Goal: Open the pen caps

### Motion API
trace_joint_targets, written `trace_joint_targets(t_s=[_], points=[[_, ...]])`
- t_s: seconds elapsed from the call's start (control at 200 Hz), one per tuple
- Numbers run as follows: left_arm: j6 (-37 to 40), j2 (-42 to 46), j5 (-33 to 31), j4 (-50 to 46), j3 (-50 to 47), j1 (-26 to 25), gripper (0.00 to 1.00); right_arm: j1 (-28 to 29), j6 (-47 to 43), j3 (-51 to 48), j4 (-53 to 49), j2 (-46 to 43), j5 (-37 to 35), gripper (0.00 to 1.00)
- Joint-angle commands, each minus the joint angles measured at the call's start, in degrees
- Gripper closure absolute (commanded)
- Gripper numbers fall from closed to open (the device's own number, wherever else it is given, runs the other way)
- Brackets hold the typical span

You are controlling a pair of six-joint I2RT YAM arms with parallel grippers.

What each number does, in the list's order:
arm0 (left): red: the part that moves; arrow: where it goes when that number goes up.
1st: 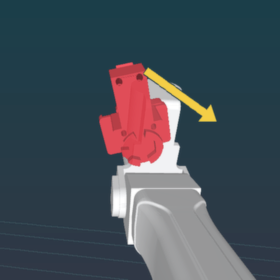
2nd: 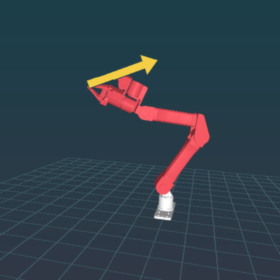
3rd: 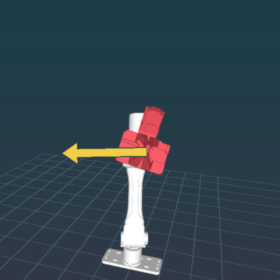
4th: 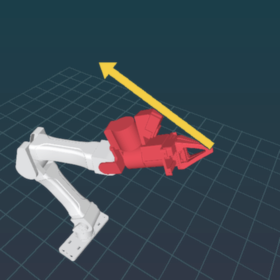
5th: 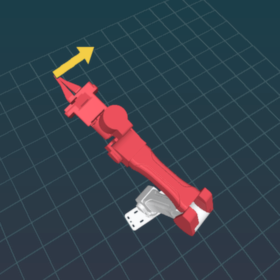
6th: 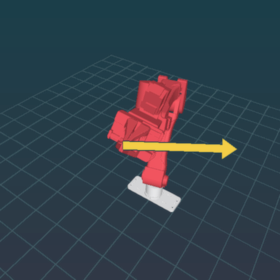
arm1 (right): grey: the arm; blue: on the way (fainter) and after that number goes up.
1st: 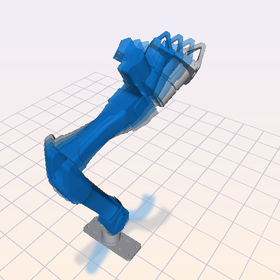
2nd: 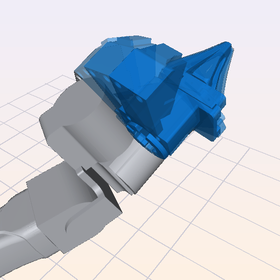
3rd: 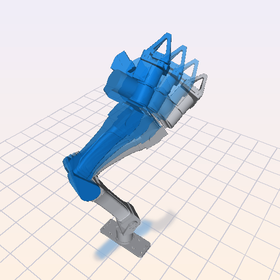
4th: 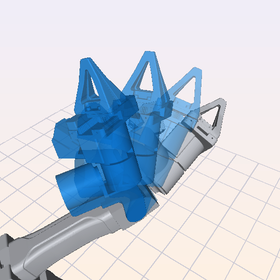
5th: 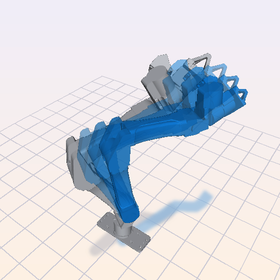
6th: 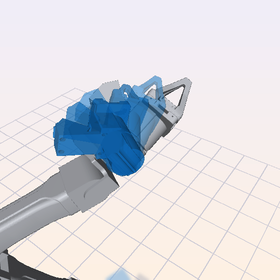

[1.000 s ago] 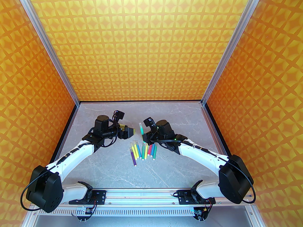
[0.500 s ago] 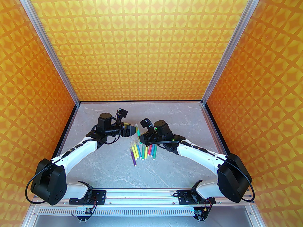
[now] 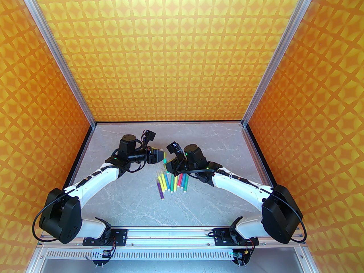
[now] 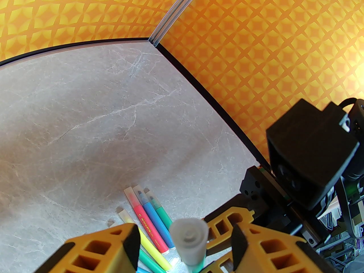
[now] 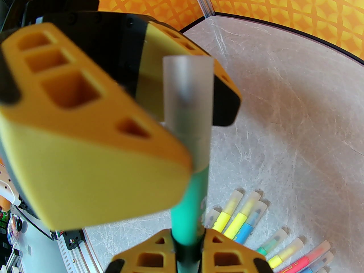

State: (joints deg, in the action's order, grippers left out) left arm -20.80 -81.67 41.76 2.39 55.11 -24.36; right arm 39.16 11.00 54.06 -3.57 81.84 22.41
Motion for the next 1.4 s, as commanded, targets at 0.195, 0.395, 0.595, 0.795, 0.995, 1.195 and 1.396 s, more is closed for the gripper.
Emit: trace_joint_targets(t_s=[0.195, 0.395, 0.595, 0.795, 0.995, 1.195, 1.396], points=[[0.0, -0.4, 2.2, -0.2, 2.1, -0.3, 0.54, 0.7, -1.6, 1.9, 0.1, 0.4, 0.9, 1.0], [-0.4, -0.4, 2.5, -0.1, 2.2, -0.3, 0.61, 0.7, -1.9, 1.9, 0.1, 0.9, 0.8, 1.0], [-0.5, -0.5, 2.8, 0.1, 2.2, -0.3, 0.66, 0.7, -1.9, 1.8, 0.2, 1.0, 0.6, 1.0], [-1.0, -0.9, 3.0, 0.4, 2.5, -0.4, 0.74, 0.7, -1.9, 1.8, 0.2, 1.5, 0.2, 1.0], [-1.4, -1.0, 3.2, 0.3, 2.7, -0.3, 0.87, 0.7, -1.6, 1.5, 1.3, 1.1, -0.7, 0.92], [-2.3, -1.0, 3.2, -0.2, 3.6, -0.3, 0.98, 0.7, -0.8, -0.3, 4.6, 0.8, -1.4, 0.67], [-4.0, -1.4, 4.2, -0.4, 4.8, -0.3, 1.0, 0.7, -0.5, -0.1, 6.4, 1.7, -0.9, 0.65]])
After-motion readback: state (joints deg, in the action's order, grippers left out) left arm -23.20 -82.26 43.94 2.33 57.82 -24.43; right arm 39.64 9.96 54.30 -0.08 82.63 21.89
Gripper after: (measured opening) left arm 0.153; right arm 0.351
